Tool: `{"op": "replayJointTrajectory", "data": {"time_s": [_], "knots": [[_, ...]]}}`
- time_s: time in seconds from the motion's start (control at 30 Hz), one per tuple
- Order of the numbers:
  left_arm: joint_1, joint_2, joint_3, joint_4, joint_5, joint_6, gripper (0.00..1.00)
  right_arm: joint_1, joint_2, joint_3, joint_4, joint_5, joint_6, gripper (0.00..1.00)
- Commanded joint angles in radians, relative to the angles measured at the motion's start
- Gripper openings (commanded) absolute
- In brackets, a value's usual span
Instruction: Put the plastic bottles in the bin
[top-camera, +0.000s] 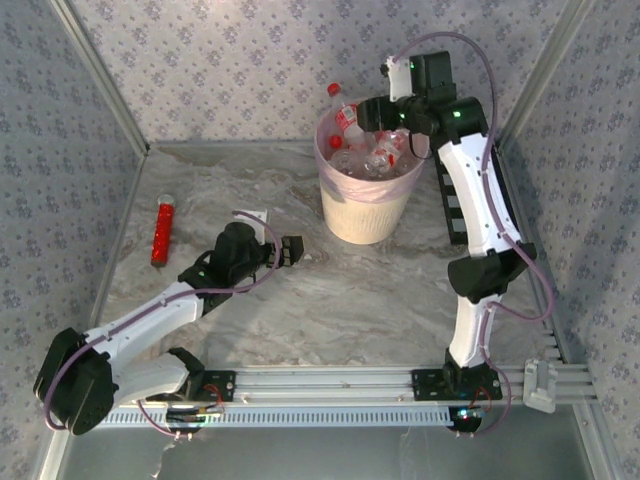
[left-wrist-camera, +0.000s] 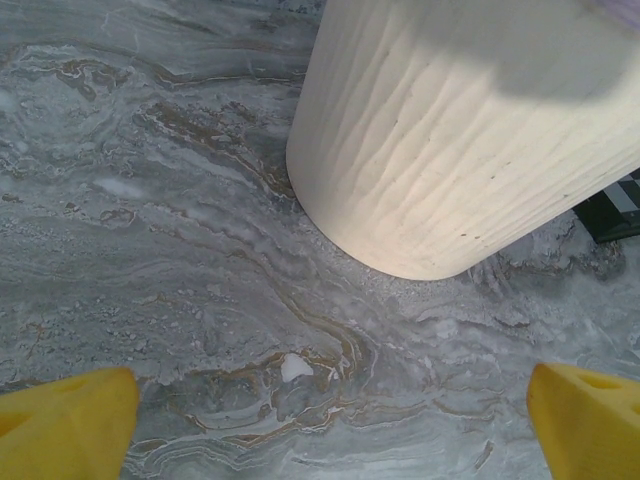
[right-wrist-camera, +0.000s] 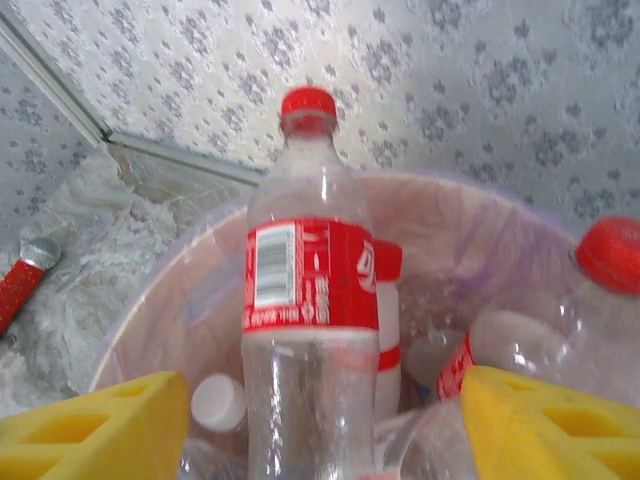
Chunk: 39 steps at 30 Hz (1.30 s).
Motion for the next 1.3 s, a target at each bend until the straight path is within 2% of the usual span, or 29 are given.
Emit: {"op": "replayJointTrajectory", "data": {"time_s": [0.0, 0.07, 0.13, 0.27, 0.37, 0.47, 0.57, 0.8, 0.93, 1.07, 1.13, 1.27], "knots": [[0.007, -0.012, 0.053, 0.003, 0.011, 0.010, 0.99, 0.024, 0.090, 0.073, 0.075, 0.017, 0.019, 0.68], [0.008, -0.019, 0.051, -0.003, 0.007, 0.011, 0.99, 0.034, 0.130, 0.108, 0.088, 0.017, 0.016, 0.68], [0.008, -0.024, 0.049, -0.008, 0.003, 0.012, 0.99, 0.043, 0.163, 0.129, 0.088, 0.022, 0.012, 0.72], [0.009, -0.032, 0.046, -0.015, -0.002, 0.013, 0.99, 0.042, 0.187, 0.102, 0.079, 0.053, 0.027, 0.73], [0.008, -0.029, 0.047, -0.013, -0.003, 0.015, 0.99, 0.041, 0.175, 0.051, 0.076, 0.029, 0.018, 0.66], [0.008, -0.022, 0.047, -0.006, -0.003, 0.013, 0.99, 0.044, 0.143, -0.034, 0.076, -0.013, 0.009, 0.50], [0.008, -0.015, 0.048, -0.001, -0.002, 0.012, 0.99, 0.051, 0.091, -0.168, 0.116, -0.041, 0.021, 0.41], [0.008, -0.026, 0.050, -0.019, -0.018, 0.019, 0.99, 0.083, 0.020, -0.350, 0.143, -0.125, 0.023, 0.39], [0.013, -0.042, 0.059, -0.054, -0.045, 0.034, 0.99, 0.103, -0.006, -0.383, 0.146, -0.188, 0.029, 0.39], [0.025, -0.056, 0.085, -0.118, -0.093, 0.056, 1.00, 0.121, -0.020, -0.371, 0.140, -0.196, 0.038, 0.42], [0.034, -0.055, 0.108, -0.154, -0.118, 0.073, 0.99, 0.122, -0.020, -0.334, 0.132, -0.165, 0.043, 0.47], [0.051, -0.057, 0.151, -0.197, -0.146, 0.108, 1.00, 0.118, -0.029, -0.227, 0.099, -0.098, 0.053, 0.72]]}}
